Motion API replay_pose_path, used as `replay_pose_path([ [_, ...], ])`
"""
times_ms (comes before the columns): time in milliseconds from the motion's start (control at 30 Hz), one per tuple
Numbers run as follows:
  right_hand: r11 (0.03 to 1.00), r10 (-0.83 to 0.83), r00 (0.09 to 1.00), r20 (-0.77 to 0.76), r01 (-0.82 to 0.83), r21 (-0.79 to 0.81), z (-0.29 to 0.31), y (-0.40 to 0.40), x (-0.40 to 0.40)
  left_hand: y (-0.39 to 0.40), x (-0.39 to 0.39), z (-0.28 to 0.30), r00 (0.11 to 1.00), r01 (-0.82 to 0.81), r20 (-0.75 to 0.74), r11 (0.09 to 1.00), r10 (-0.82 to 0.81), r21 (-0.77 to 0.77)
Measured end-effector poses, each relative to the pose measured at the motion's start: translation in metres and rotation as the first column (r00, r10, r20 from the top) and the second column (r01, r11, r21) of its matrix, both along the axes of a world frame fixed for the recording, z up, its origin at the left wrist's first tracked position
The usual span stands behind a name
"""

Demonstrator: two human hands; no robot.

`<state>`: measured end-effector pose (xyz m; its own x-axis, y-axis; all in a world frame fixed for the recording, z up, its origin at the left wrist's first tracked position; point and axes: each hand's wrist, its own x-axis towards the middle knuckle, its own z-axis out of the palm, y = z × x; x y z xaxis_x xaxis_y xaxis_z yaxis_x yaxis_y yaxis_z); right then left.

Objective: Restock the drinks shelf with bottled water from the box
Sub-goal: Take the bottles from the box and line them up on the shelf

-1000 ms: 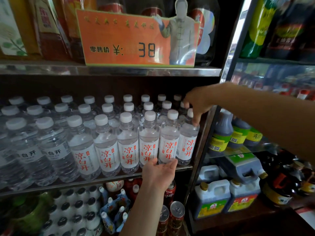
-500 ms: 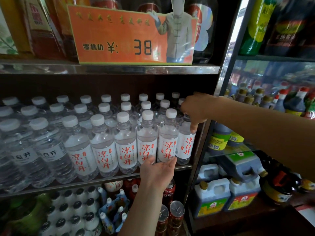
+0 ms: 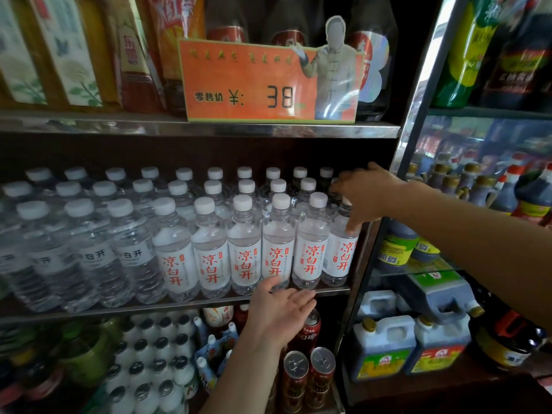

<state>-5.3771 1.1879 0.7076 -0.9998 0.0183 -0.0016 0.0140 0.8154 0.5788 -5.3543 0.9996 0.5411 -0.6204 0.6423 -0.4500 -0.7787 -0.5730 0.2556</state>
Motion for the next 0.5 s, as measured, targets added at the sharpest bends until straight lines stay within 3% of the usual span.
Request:
replay_pose_path([
  [67, 0.948, -0.007, 0.983, -0.183, -0.052, -0.314, 0.004, -0.006, 0.009, -0.017, 0.004, 0.004, 0.999, 0.010, -0.037, 1.000, -0.011, -0.016],
  [100, 0.860, -0.039, 0.958, -0.285, -0.113, -0.497, 0.005, -0.011, 0.014, -0.026, 0.005, 0.006, 0.998, 0.014, -0.054, 1.000, -0.015, -0.023],
  [133, 0.717, -0.103, 0.927, -0.360, -0.182, -0.673, 0.004, -0.017, 0.021, -0.035, 0.005, 0.008, 0.997, 0.013, -0.076, 0.999, -0.015, -0.032],
  [200, 0.332, -0.265, 0.891, -0.370, -0.276, -0.902, -0.002, -0.034, 0.035, -0.055, 0.007, 0.017, 0.992, 0.005, -0.127, 0.997, -0.015, -0.083],
  [267, -0.024, -0.310, 0.913, -0.264, -0.285, -0.958, -0.015, -0.055, 0.049, -0.080, 0.011, 0.031, 0.979, -0.002, -0.203, 0.987, -0.031, -0.159],
  [300, -0.133, -0.288, 0.935, -0.208, -0.254, -0.958, -0.022, -0.067, 0.055, -0.094, 0.013, 0.038, 0.967, -0.005, -0.251, 0.979, -0.048, -0.205],
  [400, -0.289, -0.176, 0.981, -0.077, -0.127, -0.949, -0.040, -0.108, 0.065, -0.139, 0.018, 0.060, 0.906, -0.071, -0.402, 0.890, -0.132, -0.451],
  [500, -0.332, -0.043, 0.999, -0.017, -0.030, -0.943, -0.047, -0.159, 0.067, -0.188, 0.032, 0.081, 0.841, -0.242, -0.497, 0.673, -0.214, -0.699],
])
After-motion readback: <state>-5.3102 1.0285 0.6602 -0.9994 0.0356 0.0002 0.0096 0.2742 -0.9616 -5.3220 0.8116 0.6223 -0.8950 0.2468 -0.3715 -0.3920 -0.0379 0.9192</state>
